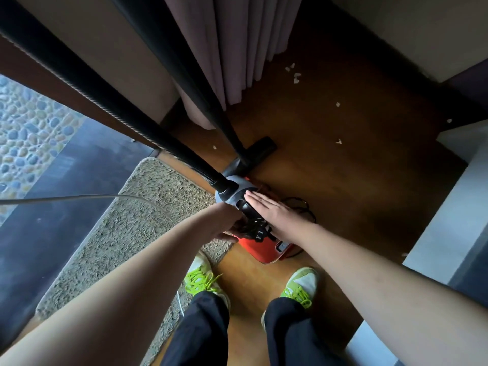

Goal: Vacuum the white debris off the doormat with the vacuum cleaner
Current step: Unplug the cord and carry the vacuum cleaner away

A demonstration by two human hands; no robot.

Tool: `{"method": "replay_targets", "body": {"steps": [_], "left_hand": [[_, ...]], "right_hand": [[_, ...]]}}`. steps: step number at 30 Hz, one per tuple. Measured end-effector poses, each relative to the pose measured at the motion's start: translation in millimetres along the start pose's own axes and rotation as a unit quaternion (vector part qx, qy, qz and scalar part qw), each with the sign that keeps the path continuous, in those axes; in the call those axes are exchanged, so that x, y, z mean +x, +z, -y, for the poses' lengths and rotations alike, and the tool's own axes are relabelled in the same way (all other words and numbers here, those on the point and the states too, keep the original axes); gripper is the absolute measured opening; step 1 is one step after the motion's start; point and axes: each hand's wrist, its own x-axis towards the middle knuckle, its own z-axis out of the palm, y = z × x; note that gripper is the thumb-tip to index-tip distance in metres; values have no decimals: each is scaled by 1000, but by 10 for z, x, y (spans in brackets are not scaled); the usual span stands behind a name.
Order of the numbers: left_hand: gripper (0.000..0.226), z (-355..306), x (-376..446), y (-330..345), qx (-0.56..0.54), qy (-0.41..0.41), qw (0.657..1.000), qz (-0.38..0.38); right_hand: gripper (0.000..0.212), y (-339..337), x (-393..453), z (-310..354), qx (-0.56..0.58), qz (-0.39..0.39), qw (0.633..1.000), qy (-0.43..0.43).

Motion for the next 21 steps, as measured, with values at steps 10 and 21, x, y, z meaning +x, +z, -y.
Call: {"method": "replay_targets", "body": {"steps": [10, 21], "left_hand": [[38, 162, 180, -3, 65, 69, 990, -101], [27, 26, -25, -253, 243, 220, 898, -294]], "right_hand": [[16, 63, 125, -16, -37, -32, 992, 112], [65, 242, 235, 78, 145, -32, 952, 266]]}}
